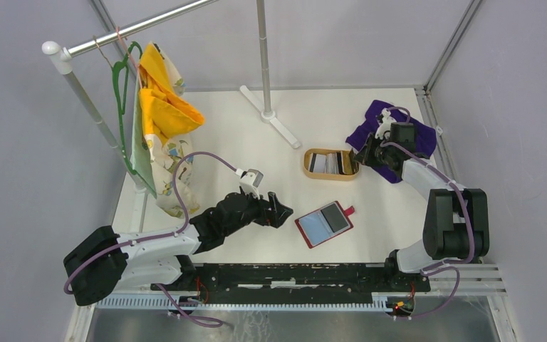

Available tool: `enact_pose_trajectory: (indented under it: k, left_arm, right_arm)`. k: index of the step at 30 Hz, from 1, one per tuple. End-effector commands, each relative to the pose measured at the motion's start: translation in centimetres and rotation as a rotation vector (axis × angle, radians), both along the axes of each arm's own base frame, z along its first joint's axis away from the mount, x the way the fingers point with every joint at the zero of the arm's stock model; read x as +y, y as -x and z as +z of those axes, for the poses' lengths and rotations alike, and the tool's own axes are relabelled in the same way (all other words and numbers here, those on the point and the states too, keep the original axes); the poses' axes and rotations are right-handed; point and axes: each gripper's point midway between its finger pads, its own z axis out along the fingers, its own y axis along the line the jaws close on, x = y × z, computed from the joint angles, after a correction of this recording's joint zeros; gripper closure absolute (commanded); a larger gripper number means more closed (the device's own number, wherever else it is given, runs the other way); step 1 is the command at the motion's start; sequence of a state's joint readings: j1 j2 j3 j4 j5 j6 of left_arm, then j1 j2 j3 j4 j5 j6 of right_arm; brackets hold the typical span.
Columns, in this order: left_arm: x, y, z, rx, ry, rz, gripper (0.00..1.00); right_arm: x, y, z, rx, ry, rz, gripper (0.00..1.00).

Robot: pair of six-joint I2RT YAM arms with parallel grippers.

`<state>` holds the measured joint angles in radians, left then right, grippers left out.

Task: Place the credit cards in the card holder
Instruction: Pick up the credit card from the storage box.

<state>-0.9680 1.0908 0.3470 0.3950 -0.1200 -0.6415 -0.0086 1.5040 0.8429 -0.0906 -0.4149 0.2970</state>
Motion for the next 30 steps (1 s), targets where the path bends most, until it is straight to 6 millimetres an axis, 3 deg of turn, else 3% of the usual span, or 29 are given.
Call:
enact_pose_trajectory:
  k: [1, 13, 23, 30]
  left_arm:
    - [-0.9, -0.3, 2.0, -0.024, 0.066, -0.004, 0.02]
    - [-0.9, -0.3, 2.0, -0.023, 0.070, -0.006, 0.03]
    - [-1.7, 0.3, 3.1, -0.039, 0.170, -0.044, 0.03]
    - [-2.6, 0.8, 3.9, -0.046, 0.249, -0.084, 0.03]
  right_arm:
    - [0.0, -1.0, 2.4, -0.089, 0.015, 0.008, 1.00]
    - [-0.6, -1.2, 4.7, -0.160, 0.042, -0.006, 1.00]
    - [1.9, 0.0, 7.3, -0.234, -0.123, 0.090, 1.00]
    - [4.7, 2.6, 9.1, -0.284, -0.302, 0.211, 1.00]
